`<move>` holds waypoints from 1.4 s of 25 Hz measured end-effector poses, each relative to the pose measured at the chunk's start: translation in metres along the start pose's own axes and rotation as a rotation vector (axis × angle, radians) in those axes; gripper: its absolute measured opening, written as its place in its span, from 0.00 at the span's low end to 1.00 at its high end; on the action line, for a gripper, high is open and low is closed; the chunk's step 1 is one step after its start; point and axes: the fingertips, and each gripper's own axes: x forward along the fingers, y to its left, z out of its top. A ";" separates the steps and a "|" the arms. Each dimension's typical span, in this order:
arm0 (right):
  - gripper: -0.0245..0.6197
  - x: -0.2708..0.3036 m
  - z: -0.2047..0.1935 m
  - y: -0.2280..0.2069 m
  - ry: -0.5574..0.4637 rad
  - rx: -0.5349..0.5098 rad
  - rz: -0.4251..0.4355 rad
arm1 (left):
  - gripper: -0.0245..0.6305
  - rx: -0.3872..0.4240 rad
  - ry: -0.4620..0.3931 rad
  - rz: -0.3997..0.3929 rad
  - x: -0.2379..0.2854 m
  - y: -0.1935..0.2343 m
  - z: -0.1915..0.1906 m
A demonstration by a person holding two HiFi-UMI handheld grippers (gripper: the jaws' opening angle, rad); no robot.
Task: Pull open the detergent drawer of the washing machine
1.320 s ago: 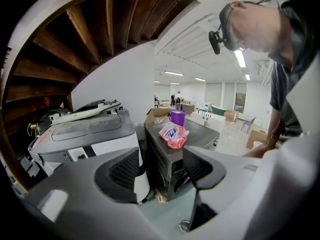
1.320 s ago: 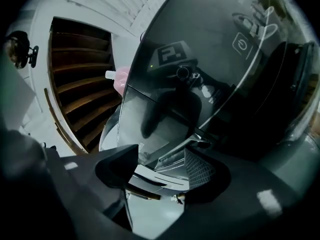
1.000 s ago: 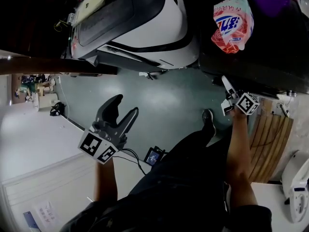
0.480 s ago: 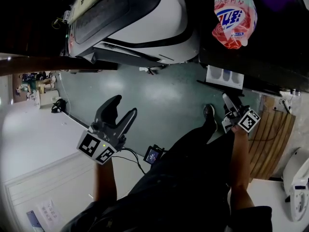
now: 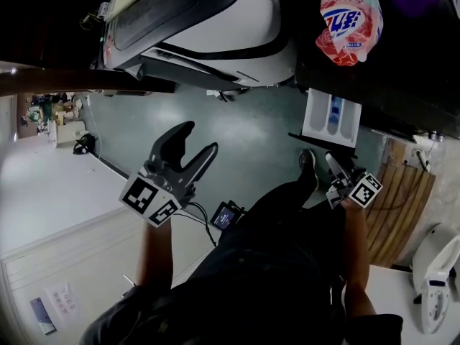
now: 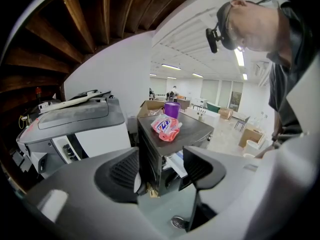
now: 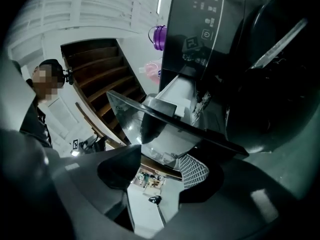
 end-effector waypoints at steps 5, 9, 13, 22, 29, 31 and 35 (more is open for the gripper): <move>0.41 0.004 -0.008 -0.005 0.119 -0.008 -0.068 | 0.49 -0.007 -0.035 0.013 -0.001 -0.004 0.012; 0.42 -0.011 -0.021 -0.014 0.248 -0.030 -0.163 | 0.49 -0.025 -0.071 0.029 -0.006 -0.005 0.017; 0.42 -0.042 -0.013 -0.005 0.259 -0.023 -0.189 | 0.49 -0.040 -0.103 0.056 -0.016 -0.004 0.020; 0.42 -0.077 0.054 0.067 0.293 -0.189 -0.218 | 0.49 -0.085 -0.194 0.102 -0.034 -0.005 0.035; 0.42 -0.071 0.140 0.135 0.218 -0.414 -0.221 | 0.49 -0.092 -0.257 0.131 -0.035 -0.012 0.057; 0.42 -0.072 0.166 0.161 0.187 -0.479 -0.216 | 0.49 -0.089 -0.272 0.131 -0.033 -0.017 0.064; 0.42 -0.074 0.214 0.208 0.132 -0.657 -0.218 | 0.49 -0.071 -0.297 0.131 -0.030 -0.025 0.079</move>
